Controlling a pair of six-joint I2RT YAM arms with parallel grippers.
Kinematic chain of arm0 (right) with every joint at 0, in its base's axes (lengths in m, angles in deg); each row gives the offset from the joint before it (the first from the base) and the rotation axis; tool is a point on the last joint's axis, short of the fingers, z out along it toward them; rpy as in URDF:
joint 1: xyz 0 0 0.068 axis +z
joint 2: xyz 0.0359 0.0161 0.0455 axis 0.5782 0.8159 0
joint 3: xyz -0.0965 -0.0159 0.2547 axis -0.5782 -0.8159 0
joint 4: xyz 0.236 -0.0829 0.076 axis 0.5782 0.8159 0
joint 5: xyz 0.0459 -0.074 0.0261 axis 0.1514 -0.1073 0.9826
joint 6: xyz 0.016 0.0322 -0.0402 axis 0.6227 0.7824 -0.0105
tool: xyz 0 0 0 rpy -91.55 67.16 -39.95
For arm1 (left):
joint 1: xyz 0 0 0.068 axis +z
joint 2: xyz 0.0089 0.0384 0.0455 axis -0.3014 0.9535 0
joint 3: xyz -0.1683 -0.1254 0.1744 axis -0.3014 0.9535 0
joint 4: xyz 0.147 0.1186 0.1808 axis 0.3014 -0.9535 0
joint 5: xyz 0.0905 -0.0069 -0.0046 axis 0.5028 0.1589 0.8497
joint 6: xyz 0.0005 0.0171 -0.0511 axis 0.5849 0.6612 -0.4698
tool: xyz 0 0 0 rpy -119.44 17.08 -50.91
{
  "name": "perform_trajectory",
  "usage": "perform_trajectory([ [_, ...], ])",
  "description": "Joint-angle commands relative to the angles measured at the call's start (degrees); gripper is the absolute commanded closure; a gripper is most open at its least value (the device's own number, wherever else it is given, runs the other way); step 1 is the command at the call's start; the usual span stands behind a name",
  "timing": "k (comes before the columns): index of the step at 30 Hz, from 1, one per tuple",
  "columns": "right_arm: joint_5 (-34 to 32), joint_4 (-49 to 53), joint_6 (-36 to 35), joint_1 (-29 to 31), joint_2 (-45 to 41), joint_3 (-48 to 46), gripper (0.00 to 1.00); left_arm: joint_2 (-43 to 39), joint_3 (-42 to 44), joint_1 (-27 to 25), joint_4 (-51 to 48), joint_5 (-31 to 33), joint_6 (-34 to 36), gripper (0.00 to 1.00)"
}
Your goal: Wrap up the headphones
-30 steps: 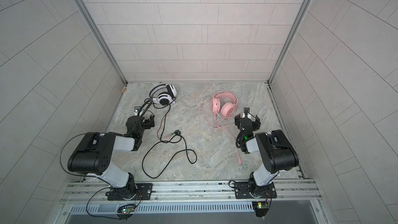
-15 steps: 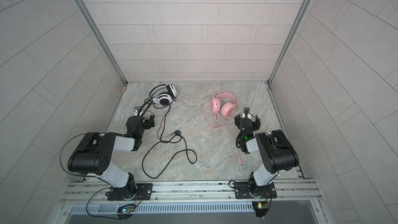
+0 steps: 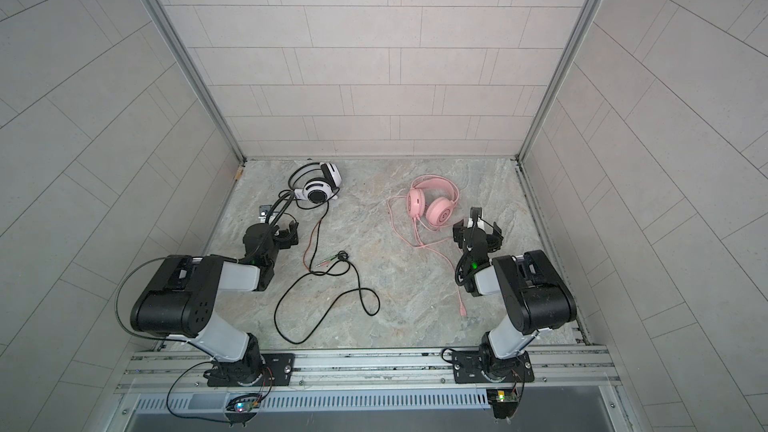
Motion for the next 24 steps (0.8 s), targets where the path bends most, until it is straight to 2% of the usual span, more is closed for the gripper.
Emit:
perform_trajectory([
  [1, -0.1, -0.1, 0.0, -0.1, 0.0, 0.4, 0.01, -0.6, -0.6, 0.1, 1.0, -0.1, 0.0, 0.0],
  [24, -0.2, -0.1, -0.1, 0.0, 0.0, 0.4, 0.01, -0.5, -0.9, 0.3, 0.5, -0.4, -0.1, 0.0],
])
